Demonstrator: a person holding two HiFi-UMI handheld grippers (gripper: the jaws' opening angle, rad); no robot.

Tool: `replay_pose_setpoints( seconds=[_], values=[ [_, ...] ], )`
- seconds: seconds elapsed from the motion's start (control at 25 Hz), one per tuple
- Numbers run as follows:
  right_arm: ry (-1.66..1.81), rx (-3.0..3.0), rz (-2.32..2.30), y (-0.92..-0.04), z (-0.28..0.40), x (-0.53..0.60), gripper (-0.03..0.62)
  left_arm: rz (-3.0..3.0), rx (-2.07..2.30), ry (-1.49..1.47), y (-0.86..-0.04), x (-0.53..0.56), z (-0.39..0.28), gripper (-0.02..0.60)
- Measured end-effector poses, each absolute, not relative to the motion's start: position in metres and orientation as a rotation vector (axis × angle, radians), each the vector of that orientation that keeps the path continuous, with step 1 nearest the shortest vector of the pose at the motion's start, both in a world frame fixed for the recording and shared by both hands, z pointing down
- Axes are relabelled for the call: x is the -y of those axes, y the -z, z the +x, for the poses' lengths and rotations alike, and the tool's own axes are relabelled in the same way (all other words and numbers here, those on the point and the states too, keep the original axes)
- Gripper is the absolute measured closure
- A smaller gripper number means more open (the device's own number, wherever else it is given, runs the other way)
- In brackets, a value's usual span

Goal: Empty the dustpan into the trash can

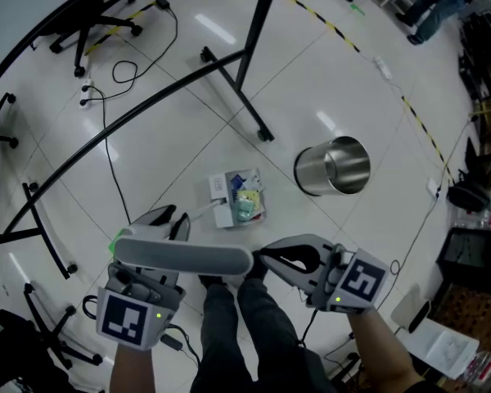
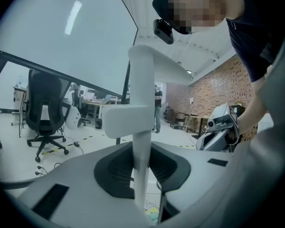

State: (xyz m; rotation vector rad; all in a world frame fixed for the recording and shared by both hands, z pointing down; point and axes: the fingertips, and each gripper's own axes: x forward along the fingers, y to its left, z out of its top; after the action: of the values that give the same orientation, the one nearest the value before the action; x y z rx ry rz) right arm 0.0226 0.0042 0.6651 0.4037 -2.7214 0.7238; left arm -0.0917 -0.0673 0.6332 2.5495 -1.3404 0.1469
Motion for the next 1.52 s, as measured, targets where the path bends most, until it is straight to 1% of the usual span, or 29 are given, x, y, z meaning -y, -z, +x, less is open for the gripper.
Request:
replay_pose_setpoints(
  seconds=[0.2, 0.4, 0.68, 1.28, 1.52],
  values=[
    [-0.725, 2.727, 0.439, -0.667, 0.030, 0.002, 0.576, 2.531, 1.341, -0.178, -0.635, 0.072, -0.089, 0.517],
    [-0.715, 2.728, 0.445, -0.669, 0.033, 0.005, 0.576, 2.572, 1.313, -0.274, -0.636, 0.075, -0.080, 0.517],
    [-0.728, 2.726, 0.434, -0.673, 0.030, 0.006, 0.576, 2.603, 1.212, -0.111, -0.631, 0.076, -0.073, 0.517],
    [-0.731, 2.739, 0.467, -0.672, 0.027, 0.021, 0.577, 2.574, 1.243, -0.091, -0.630, 0.086, -0.081, 0.518],
    [-0.727, 2.740, 0.510, -0.668, 0.040, 0.030, 0.577, 2.570, 1.256, -0.069, -0.624, 0.091, -0.076, 0.518]
  ],
)
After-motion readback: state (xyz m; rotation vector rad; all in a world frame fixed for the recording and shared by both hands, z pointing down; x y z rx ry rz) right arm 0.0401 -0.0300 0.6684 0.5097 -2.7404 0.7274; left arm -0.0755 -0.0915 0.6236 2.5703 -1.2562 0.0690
